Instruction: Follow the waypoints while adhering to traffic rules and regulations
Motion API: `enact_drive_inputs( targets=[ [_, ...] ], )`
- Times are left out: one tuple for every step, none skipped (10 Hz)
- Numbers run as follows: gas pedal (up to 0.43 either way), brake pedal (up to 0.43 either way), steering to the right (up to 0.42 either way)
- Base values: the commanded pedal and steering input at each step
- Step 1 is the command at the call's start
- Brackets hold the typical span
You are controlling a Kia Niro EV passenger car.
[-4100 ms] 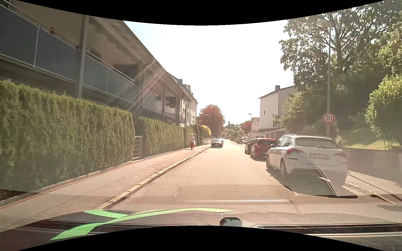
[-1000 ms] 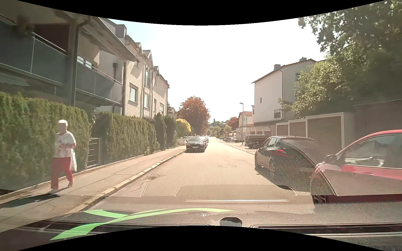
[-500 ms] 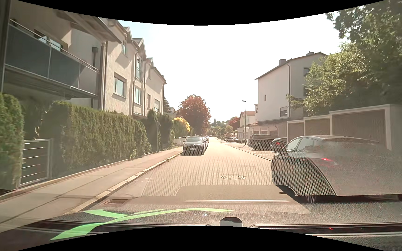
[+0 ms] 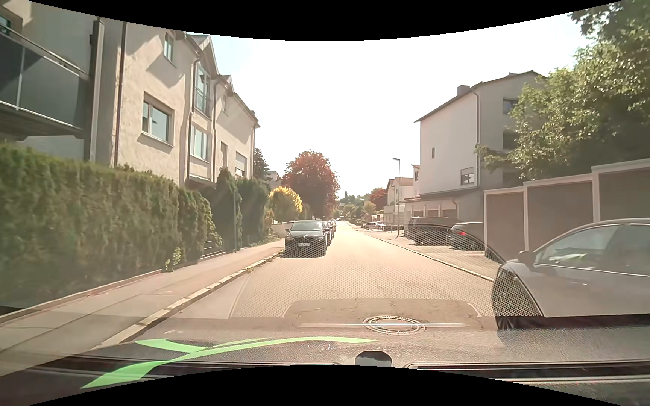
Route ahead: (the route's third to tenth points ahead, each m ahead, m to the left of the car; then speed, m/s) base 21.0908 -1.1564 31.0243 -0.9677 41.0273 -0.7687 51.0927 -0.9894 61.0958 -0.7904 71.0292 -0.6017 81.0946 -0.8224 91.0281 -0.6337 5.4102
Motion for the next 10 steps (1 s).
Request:
enact_drive_inputs(
  targets=[
    [0.098,0.0,0.027],
    [0.098,0.0,0.034],
    [0.098,0.0,0.041],
    [0.098,0.0,0.048],
    [0.098,0.0,0.055],
    [0.098,0.0,0.059],
    [0.098,0.0,0.063],
    [0.098,0.0,0.069],
    [0.098,0.0,0.074],
    [0.098,0.0,0.074]
  ],
)
